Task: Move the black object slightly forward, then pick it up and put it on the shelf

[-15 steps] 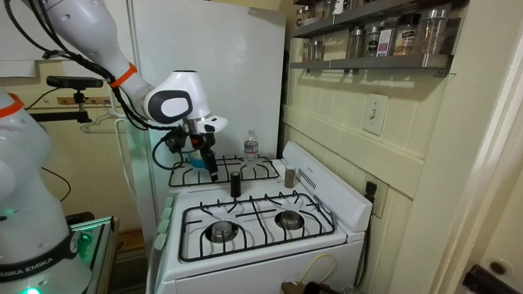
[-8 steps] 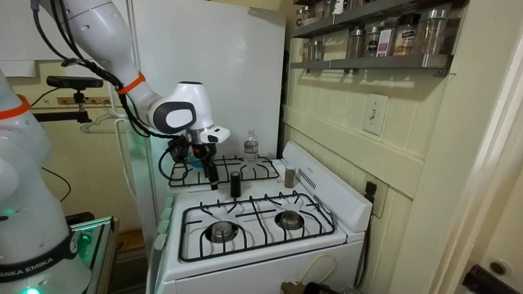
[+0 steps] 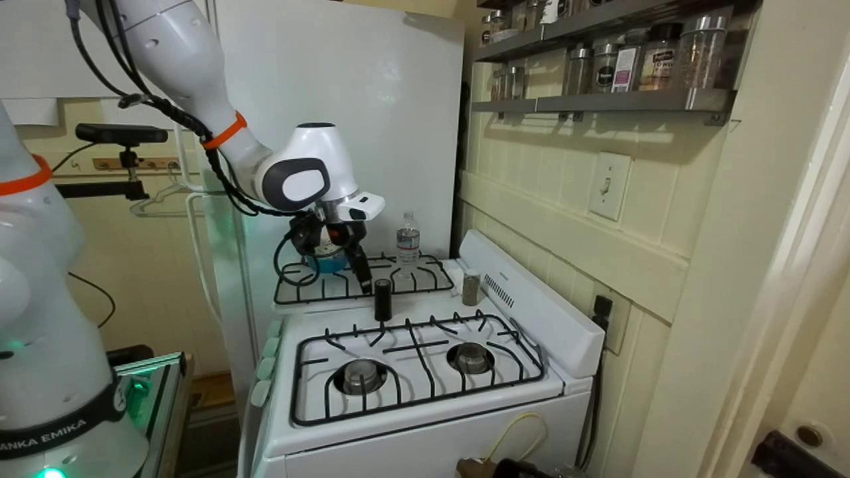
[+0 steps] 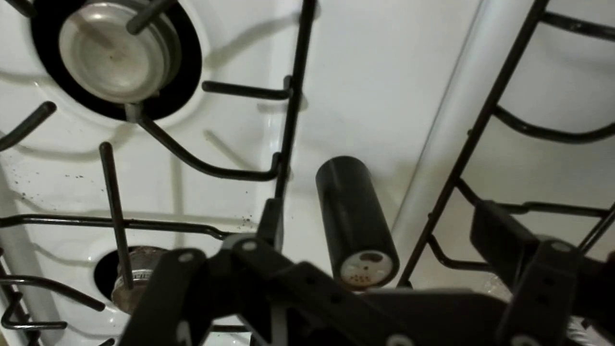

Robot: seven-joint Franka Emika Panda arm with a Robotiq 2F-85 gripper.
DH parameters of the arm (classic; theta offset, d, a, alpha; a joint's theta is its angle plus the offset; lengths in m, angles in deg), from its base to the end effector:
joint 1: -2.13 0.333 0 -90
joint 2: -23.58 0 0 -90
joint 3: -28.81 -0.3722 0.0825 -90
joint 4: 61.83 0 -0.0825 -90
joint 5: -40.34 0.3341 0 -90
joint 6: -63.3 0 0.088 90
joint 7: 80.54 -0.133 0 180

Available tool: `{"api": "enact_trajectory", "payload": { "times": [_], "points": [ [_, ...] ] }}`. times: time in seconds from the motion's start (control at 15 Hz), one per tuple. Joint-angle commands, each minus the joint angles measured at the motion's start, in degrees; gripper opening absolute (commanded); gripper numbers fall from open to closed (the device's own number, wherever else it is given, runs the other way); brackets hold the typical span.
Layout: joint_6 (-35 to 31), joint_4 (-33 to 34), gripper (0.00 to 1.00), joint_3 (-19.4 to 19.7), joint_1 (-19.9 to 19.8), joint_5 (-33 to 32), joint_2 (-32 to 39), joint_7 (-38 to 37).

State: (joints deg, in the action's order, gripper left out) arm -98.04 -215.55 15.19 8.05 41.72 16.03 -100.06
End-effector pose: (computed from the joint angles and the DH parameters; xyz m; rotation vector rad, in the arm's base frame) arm 0.3840 0.1357 0.3744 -3.0489 0.0295 -0.3882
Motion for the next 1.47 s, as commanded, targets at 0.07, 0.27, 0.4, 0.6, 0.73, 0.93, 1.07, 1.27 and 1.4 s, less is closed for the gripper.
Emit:
{"api": "enact_trajectory", "payload": {
  "times": [0.07,0.27,0.4,0.6,0.73,0.93,1.07,1.27,1.4],
  "points": [
    [-0.5,3.9,1.00,0.1,-1.0,-4.5,4.5,-6.0],
    [-0.8,5.5,1.00,0.9,-1.1,-7.4,6.4,-9.3],
    [-0.7,6.5,0.96,1.5,-0.7,-9.1,7.6,-11.0],
    [-1.4,8.1,0.78,1.0,-1.4,-11.7,9.8,-13.4],
    [-1.4,9.1,0.67,1.2,-1.2,-13.0,11.1,-14.6],
    [-1.6,10.3,0.50,1.6,-0.9,-15.3,12.5,-16.5],
    [-1.5,10.8,0.36,2.0,-0.8,-16.6,13.0,-17.6],
    [-1.1,10.9,0.18,1.9,-0.9,-15.4,12.5,-17.1],
    [-1.1,10.9,0.18,2.0,-1.3,-14.7,11.6,-16.5]
  ]
}}
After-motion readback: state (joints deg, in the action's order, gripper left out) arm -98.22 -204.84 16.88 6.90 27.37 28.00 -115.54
